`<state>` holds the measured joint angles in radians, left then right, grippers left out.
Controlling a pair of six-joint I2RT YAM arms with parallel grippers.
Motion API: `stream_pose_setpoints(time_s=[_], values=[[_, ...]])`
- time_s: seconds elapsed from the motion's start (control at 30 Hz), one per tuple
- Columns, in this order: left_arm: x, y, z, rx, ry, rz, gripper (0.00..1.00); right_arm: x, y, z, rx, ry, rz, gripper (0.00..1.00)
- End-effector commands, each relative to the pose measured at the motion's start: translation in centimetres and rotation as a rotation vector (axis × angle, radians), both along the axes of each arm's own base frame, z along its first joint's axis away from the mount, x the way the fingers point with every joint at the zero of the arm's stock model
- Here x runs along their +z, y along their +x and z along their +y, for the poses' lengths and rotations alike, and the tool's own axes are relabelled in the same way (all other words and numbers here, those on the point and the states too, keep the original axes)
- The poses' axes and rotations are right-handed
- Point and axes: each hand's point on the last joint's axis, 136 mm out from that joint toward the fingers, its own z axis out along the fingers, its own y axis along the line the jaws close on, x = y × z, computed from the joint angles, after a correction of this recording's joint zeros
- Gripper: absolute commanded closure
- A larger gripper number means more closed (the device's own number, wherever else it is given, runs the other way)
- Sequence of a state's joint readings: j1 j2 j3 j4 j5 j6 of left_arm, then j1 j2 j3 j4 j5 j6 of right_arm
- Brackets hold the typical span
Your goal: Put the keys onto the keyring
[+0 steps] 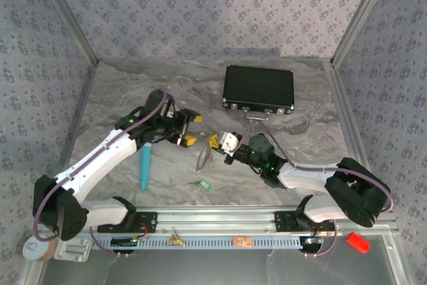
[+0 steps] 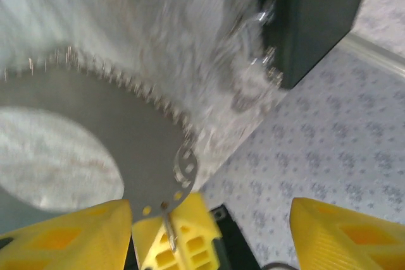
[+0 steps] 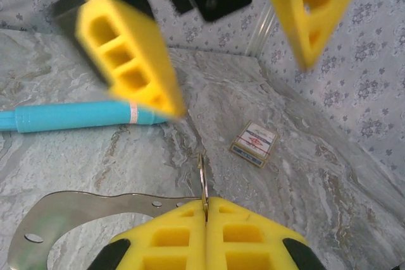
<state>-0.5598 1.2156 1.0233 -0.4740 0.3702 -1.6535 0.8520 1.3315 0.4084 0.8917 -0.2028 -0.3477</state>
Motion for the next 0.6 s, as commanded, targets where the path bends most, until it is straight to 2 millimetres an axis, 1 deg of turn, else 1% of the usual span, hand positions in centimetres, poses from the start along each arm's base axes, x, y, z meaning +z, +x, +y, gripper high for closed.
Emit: stream_pose_setpoints(time_s=[0.0, 0.07, 0.1, 0.13, 0.2, 0.27, 0.33, 0.4, 0.47, 0.53, 0.57], values=[[1.9, 2.6, 4.0, 0.011, 0.168, -0.285, 0.33, 1.3, 0.2, 0.3, 0.017, 0.023, 0.002, 1.0], [3.4, 3.6, 5.7, -0.036, 0.312, -0.483, 0.34, 1.3, 0.2, 0.2, 0.027, 0.018, 0.018, 1.0], [4.3, 4.0, 6.1, -0.095, 0.403, -0.609, 0.35, 1.3, 0.2, 0.2, 0.03, 0.014, 0.028, 1.0], [5.2, 4.3, 6.2, -0.158, 0.476, -0.736, 0.35, 1.3, 0.2, 0.2, 0.037, 0.007, 0.037, 1.0], [5.9, 4.3, 6.0, -0.292, 0.598, -0.943, 0.36, 1.4, 0.1, 0.2, 0.048, -0.002, 0.052, 1.0], [5.6, 3.4, 5.2, -0.45, 0.683, -1.119, 0.37, 1.3, 0.0, 0.1, 0.058, -0.023, 0.071, 1.0], [4.9, 1.7, 3.8, -0.657, 0.742, -1.32, 0.39, 1.6, -0.1, 0.0, 0.066, -0.037, 0.084, 1.0], [4.0, -0.1, 2.8, -0.823, 0.797, -1.476, 0.4, 1.8, -0.2, -0.2, 0.075, -0.054, 0.1, 1.0], [2.9, -1.7, 1.8, -0.982, 0.846, -1.605, 0.41, 1.9, -0.4, -0.4, 0.086, -0.08, 0.112, 1.0], [1.4, -3.4, 0.6, -1.148, 0.859, -1.727, 0.41, 1.9, -0.6, -0.6, 0.098, -0.108, 0.124, 1.0], [0.9, -3.9, 0.1, -1.202, 0.86, -1.769, 0.41, 2.1, -0.8, -0.7, 0.104, -0.117, 0.127, 1.0]])
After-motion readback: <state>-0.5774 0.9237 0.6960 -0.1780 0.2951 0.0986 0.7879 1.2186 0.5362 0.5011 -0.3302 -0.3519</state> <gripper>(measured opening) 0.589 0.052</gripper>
